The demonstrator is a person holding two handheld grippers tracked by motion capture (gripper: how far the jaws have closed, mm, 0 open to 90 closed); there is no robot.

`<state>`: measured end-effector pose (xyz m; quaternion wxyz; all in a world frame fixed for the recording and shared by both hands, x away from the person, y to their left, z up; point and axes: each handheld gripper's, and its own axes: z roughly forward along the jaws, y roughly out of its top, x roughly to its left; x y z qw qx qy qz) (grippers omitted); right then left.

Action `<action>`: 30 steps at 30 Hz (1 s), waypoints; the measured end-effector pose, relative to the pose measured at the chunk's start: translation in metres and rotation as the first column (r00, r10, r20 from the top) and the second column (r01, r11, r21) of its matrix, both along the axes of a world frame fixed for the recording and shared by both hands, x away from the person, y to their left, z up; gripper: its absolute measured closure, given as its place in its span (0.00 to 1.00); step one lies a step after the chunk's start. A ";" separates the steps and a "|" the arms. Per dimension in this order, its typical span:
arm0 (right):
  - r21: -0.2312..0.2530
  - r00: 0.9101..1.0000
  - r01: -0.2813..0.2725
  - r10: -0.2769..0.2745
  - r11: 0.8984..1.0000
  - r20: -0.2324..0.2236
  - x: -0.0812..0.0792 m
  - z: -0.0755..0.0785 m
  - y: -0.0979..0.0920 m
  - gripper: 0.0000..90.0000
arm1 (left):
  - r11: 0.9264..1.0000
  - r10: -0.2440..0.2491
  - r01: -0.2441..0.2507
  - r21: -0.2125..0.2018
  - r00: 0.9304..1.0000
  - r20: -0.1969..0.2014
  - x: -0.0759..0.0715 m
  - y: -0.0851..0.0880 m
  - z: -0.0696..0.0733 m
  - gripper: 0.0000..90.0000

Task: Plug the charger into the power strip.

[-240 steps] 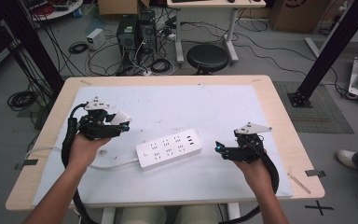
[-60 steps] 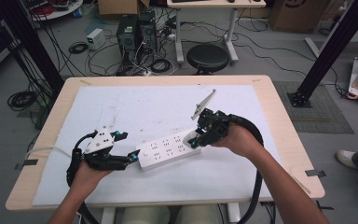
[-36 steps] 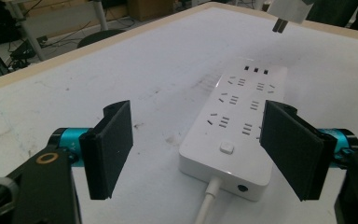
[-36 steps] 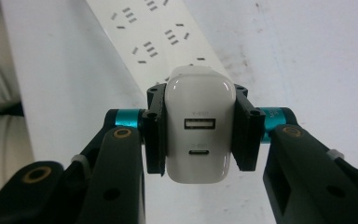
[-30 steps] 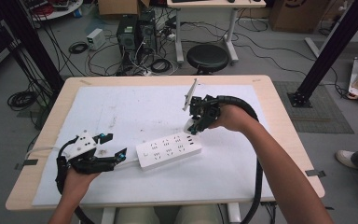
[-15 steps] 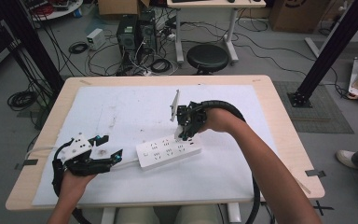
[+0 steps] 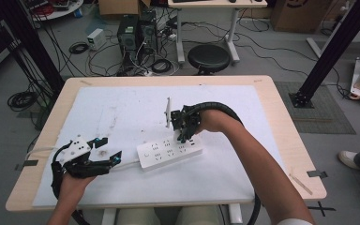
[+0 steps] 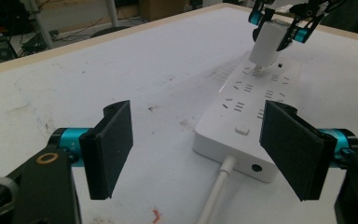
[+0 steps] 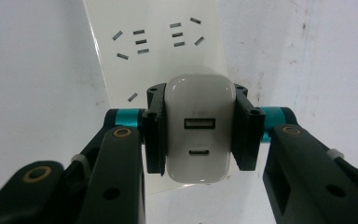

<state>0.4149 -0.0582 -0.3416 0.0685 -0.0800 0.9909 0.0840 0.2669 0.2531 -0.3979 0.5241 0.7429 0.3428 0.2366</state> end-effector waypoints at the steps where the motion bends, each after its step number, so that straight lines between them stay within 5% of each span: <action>1: -0.002 1.000 -0.011 0.011 1.000 0.003 0.000 -0.001 0.001 0.71 | 1.000 0.000 0.000 0.000 1.000 0.001 0.000 0.000 0.000 0.29; 11: -0.098 0.991 -0.121 0.126 0.988 0.044 -0.005 -0.006 0.017 0.71 | 1.000 0.002 -0.002 -0.004 1.000 -0.006 0.000 0.003 -0.002 0.29; 22: -0.130 0.996 -0.090 0.087 0.987 -0.023 0.005 -0.007 0.025 0.71 | 1.000 0.005 -0.005 -0.011 1.000 -0.007 0.001 0.004 -0.003 0.29; 30: -0.166 0.993 -0.115 0.113 0.980 -0.018 0.005 -0.015 0.029 0.71 | 1.000 0.005 -0.005 -0.016 1.000 -0.014 0.003 0.005 -0.006 0.29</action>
